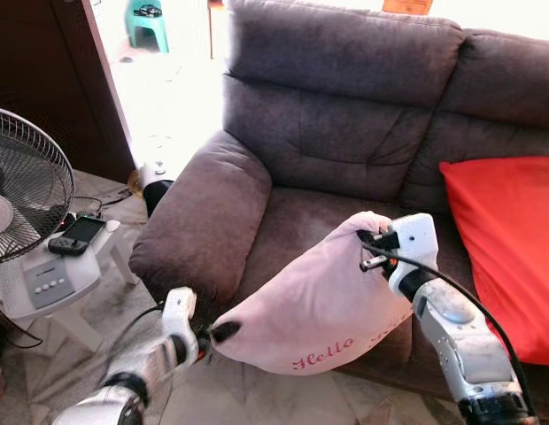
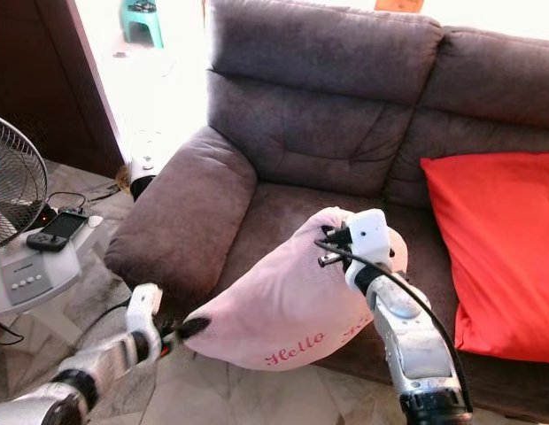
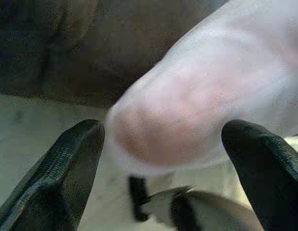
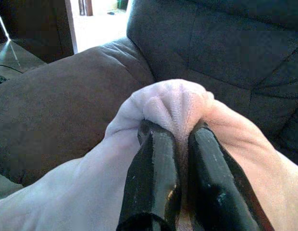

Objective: Move the pillow to the sofa from floor

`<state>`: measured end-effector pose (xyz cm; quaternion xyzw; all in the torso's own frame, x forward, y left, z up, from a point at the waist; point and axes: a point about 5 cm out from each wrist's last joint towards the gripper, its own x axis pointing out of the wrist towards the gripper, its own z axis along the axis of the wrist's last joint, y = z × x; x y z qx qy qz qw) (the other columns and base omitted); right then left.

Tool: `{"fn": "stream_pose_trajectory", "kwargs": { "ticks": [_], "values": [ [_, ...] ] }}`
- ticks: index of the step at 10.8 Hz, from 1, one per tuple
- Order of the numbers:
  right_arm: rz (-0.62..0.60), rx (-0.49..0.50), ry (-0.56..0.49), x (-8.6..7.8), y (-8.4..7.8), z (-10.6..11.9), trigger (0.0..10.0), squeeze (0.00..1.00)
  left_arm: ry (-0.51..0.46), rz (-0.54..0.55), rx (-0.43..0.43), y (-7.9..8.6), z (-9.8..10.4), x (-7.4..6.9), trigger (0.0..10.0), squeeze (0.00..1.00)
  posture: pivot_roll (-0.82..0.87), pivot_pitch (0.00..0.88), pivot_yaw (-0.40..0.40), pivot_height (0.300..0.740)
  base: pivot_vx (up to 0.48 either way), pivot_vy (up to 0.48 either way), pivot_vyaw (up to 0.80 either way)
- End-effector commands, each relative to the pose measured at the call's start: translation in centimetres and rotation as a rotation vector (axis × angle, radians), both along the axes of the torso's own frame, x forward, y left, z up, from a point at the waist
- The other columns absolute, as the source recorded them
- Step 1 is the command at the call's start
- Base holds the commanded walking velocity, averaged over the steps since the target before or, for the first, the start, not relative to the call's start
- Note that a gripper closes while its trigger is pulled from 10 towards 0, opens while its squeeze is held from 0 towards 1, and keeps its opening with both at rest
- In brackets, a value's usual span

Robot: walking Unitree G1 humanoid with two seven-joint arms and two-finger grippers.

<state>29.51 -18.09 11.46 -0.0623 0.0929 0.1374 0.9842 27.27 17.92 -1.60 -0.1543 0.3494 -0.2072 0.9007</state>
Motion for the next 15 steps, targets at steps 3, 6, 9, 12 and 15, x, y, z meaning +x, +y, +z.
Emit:
{"fn": "stream_pose_trajectory", "kwargs": {
  "ticks": [3, 6, 9, 12, 15],
  "values": [
    [-0.02, 0.006, -0.045, 0.5, -0.4, 1.2, 10.0, 0.0, -0.02, -0.01, 0.062, -0.9, -0.3, -0.1, 10.0, 0.0, -0.03, 0.01, -0.078, 0.74, 0.0, 0.0, 0.0],
    [-0.017, 0.009, -0.058, 0.5, -0.5, 1.7, 10.0, 0.0, -0.032, 0.041, -0.002, -2.3, 0.0, 0.6, 10.0, 0.0, -0.06, 0.011, -0.077, 0.74, 0.0, 0.0, 0.0],
    [-0.021, 0.006, -0.072, 0.3, -0.8, 2.3, 10.0, 0.0, -0.025, 0.078, -0.204, -3.3, 0.8, 1.2, 10.0, 0.0, -0.09, 0.019, -0.078, 0.74, 0.0, 0.0, 0.0],
    [-0.027, 0.001, -0.078, 0.0, -1.3, 2.6, 10.0, 0.0, -0.006, 0.052, -0.238, -4.0, 0.7, 1.1, 9.3, 0.0, -0.11, 0.031, -0.083, 0.74, 0.0, 0.0, 0.0],
    [-0.028, -0.006, -0.078, 0.0, -1.4, 2.9, 10.0, 0.0, 0.001, 0.023, -0.261, -4.6, 0.6, 0.8, 0.0, 0.0, -0.12, 0.036, -0.092, 0.74, 0.0, 0.0, 0.0]
  ]
}}
